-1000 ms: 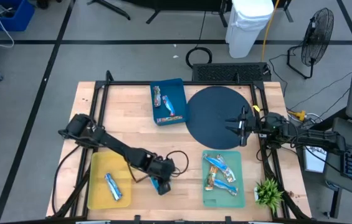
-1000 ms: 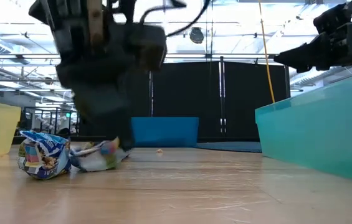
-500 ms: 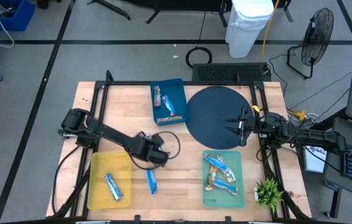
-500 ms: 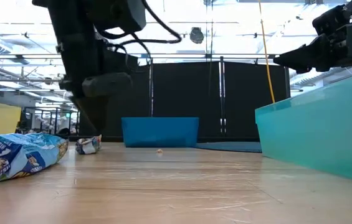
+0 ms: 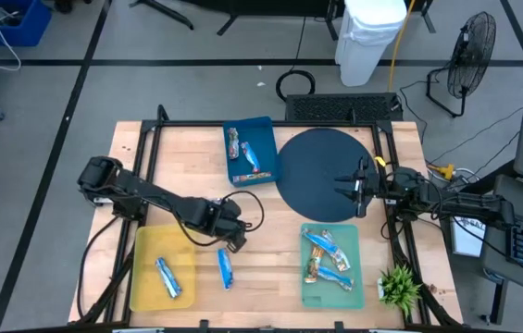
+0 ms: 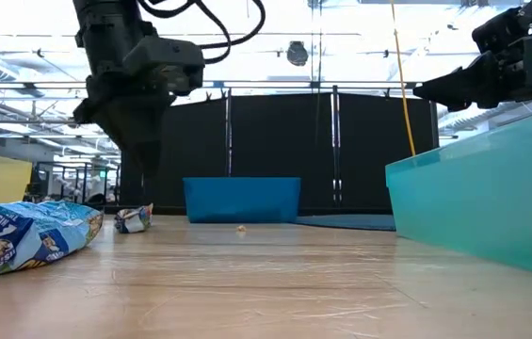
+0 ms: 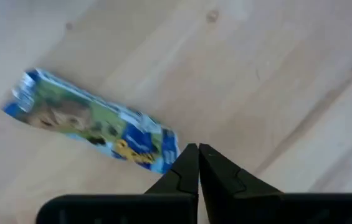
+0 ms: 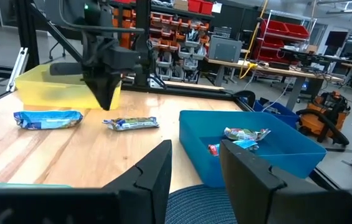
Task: Pick and place Granola Bars by type
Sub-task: Put the blue granola bar into the yellow bin
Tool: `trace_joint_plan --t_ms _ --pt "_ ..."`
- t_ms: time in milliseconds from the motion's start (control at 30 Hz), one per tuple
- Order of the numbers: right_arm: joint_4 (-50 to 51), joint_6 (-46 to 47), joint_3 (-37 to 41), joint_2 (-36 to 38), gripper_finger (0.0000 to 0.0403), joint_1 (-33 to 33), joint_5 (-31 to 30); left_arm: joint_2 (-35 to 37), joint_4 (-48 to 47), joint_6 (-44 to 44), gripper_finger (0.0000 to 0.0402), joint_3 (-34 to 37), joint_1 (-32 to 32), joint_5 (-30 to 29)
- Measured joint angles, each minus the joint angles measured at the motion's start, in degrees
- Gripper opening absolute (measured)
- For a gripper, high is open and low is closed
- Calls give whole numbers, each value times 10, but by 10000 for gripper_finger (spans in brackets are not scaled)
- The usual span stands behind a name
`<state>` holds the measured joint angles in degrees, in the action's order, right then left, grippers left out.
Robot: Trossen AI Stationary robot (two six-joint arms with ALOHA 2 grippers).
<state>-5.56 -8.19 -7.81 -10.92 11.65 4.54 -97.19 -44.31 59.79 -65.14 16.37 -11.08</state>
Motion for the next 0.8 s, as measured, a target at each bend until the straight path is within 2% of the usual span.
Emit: trace_joint_plan --t_ms 133,333,467,600,800 --pt "0 0 0 0 125 0 0 -11 -1 62 55 5 -8 2" --pt "0 0 0 0 125 0 0 -31 -5 166 152 22 -33 0" --pt "-1 0 0 0 125 0 0 -39 -4 210 200 23 -55 -9" --pt "-1 0 0 0 125 0 0 -40 -6 220 219 23 -70 -11" --pt "-1 0 0 0 125 0 0 -40 -20 243 209 23 -79 19"
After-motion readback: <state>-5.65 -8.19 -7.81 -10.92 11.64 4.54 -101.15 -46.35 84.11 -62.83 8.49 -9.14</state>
